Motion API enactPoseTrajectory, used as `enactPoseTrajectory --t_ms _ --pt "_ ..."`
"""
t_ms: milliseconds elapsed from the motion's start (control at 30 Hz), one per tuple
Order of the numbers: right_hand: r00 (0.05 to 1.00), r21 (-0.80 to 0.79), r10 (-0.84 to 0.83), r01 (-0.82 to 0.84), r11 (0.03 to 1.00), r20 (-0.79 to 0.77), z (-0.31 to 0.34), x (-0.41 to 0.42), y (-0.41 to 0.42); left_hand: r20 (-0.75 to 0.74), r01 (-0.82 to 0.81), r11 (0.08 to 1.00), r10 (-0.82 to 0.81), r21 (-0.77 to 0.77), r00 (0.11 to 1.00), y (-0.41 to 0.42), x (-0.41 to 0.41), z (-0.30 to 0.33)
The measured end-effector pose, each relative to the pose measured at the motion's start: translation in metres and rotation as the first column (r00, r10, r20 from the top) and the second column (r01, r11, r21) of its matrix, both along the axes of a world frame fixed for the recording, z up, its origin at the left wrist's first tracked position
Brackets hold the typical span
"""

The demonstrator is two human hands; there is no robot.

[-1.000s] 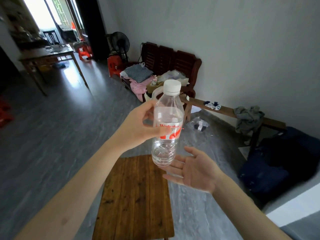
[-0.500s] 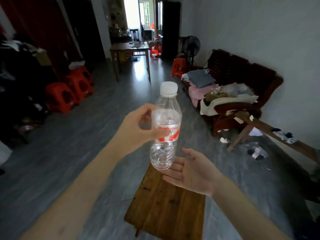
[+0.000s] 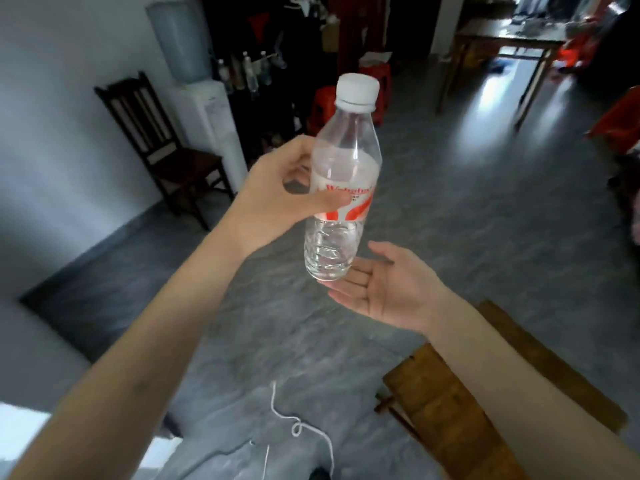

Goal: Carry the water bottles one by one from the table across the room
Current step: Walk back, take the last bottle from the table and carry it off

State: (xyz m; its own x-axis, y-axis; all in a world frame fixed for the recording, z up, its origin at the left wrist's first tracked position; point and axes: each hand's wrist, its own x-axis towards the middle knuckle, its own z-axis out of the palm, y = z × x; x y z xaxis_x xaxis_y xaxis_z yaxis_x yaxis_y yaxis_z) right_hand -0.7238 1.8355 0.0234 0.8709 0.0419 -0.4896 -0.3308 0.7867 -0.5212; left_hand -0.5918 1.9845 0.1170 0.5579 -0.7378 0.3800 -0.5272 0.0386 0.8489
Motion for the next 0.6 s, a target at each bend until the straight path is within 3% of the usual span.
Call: enactPoseTrajectory --t_ms 300,600 --pt "0.937 0.020 0.345 -0.344 0.939 -0.050 -0.013 0.106 0.101 -0.067 -0.347 0.937 0.349 0.035 0.935 0.136 0.058 -0.022" --pt "0.862 0.067 0.497 -0.493 0.867 -0.102 -0.035 0.157 0.128 -0.097 -0.521 0.847 0.530 0.104 0.842 0.177 0.076 -0.045"
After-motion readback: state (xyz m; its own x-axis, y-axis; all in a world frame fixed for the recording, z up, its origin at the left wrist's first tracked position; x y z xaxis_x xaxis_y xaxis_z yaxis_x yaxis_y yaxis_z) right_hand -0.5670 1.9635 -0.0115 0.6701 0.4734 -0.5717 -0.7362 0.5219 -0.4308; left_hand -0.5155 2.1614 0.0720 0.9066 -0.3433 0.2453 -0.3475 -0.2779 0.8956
